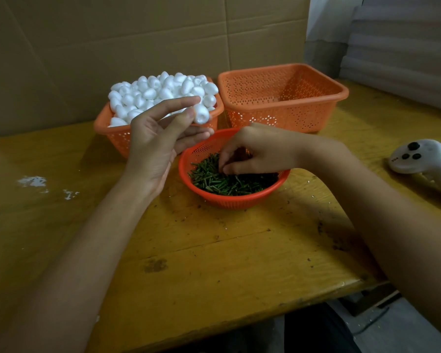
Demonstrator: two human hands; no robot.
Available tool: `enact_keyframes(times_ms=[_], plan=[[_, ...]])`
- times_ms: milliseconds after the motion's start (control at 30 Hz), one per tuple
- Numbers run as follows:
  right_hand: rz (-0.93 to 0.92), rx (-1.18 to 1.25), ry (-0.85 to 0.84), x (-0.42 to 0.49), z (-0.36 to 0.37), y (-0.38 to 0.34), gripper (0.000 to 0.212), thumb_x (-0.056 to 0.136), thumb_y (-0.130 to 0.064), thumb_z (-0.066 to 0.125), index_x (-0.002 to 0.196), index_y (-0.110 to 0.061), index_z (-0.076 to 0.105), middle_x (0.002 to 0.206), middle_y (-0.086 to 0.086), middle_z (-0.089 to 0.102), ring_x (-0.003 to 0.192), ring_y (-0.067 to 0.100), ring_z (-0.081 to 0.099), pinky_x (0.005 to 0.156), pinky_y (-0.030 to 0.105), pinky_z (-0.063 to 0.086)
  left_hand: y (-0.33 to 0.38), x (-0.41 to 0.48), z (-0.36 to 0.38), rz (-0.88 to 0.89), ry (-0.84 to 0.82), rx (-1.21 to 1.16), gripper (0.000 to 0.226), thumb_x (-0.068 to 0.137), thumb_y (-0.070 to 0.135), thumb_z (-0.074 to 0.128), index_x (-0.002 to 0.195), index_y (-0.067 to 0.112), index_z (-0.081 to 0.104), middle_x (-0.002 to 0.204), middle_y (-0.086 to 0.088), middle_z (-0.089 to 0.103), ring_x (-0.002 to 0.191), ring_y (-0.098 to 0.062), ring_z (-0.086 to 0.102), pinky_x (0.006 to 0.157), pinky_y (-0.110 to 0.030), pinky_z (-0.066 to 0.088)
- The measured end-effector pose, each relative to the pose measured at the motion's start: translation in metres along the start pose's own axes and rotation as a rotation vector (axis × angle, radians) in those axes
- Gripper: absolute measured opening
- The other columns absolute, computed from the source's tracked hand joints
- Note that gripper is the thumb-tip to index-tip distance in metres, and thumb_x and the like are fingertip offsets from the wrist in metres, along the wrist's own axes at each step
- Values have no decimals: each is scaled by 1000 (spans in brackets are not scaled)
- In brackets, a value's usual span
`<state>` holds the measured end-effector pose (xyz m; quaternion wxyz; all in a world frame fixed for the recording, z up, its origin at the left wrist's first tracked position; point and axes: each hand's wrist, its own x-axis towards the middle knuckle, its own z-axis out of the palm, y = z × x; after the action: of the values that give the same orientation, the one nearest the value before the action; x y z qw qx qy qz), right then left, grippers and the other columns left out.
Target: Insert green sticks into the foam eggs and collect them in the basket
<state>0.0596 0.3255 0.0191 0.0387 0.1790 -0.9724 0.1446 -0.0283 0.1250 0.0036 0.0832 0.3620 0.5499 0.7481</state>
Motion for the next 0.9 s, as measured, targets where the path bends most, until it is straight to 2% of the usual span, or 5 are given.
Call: enact_keyframes(times_ms=[200, 500, 600, 700, 900], plan=[[15, 67, -48, -1, -1, 1, 14, 92, -24, 77, 106, -25, 80, 97, -16, 75, 80, -13, 61, 79, 9, 43, -1, 1, -1, -3, -9, 21, 16, 105, 11, 62, 117, 10, 73, 100, -16, 80, 91, -32, 80, 81, -31, 63], [44, 58, -75, -1, -1, -1, 10, 97, -23, 71, 106, -23, 77, 101, -14, 74, 91, -1, 64, 84, 14, 46, -2, 2, -2, -20, 5, 3, 17, 106, 15, 62, 116, 11, 75, 99, -17, 80, 91, -32, 79, 81, -32, 63], [32, 92, -7, -1, -3, -1, 8, 99, -19, 69, 104, -18, 75, 98, -10, 76, 91, 4, 67, 85, 17, 47, -2, 2, -2, -21, 6, -4, 17, 106, 15, 62, 116, 11, 74, 99, -17, 80, 92, -32, 79, 82, -32, 63], [55, 194, 98, -1, -5, 0, 5, 100, -13, 67, 102, -11, 71, 91, -5, 78, 75, 11, 72, 74, 15, 51, -1, 1, -2, -21, 10, -10, 17, 106, 15, 62, 116, 11, 74, 99, -16, 80, 92, -31, 79, 81, -32, 63], [54, 440, 377, -3, -13, -2, 14, 99, -2, 66, 112, 4, 67, 91, 13, 78, 75, 27, 77, 69, 34, 64, -2, 1, -3, -29, 14, -20, 17, 105, 17, 63, 116, 11, 74, 99, -17, 80, 92, -32, 80, 81, -32, 63]])
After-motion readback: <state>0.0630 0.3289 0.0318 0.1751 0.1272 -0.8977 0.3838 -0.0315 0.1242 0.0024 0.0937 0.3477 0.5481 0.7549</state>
